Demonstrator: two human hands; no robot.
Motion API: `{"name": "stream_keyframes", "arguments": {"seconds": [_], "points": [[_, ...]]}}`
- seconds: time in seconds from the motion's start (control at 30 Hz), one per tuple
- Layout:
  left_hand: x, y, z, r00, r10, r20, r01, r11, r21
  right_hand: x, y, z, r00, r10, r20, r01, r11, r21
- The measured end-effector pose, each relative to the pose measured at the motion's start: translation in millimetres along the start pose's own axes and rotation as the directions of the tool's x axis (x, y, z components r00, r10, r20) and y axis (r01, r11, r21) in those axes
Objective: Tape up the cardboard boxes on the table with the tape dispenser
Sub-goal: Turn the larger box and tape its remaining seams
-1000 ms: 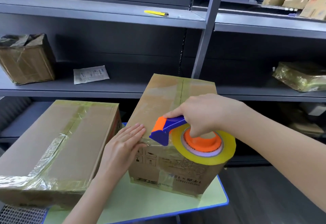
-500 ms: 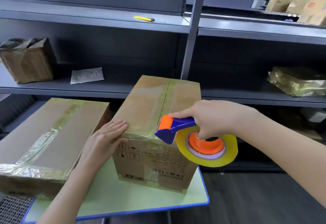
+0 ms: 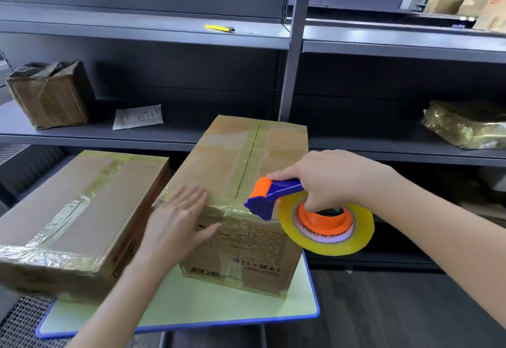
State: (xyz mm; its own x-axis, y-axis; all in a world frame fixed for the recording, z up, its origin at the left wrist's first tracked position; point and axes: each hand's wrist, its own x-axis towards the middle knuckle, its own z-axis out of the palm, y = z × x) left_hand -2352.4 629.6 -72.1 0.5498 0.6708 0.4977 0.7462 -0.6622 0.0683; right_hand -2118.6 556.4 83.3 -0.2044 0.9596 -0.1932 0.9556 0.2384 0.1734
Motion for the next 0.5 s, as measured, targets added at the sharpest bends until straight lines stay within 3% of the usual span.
{"name": "stream_keyframes", "arguments": {"seconds": [0.1, 0.23, 0.5], "points": [[6, 42, 15, 0.997, 0.081, 0.004, -0.081, 0.994, -0.076, 5, -3, -1, 1.000, -0.010, -0.005, 0.010, 1.000, -0.026], [5, 48, 27, 0.998, 0.026, -0.055, -0.038, 0.974, -0.221, 9, -4, -4, 0.998, -0.052, 0.027, 0.053, 0.998, -0.041], [6, 39, 33, 0.991, 0.034, -0.131, -0.063, 0.973, -0.223, 4, -3, -5, 0.995, -0.059, 0.079, 0.062, 0.998, -0.031]]}}
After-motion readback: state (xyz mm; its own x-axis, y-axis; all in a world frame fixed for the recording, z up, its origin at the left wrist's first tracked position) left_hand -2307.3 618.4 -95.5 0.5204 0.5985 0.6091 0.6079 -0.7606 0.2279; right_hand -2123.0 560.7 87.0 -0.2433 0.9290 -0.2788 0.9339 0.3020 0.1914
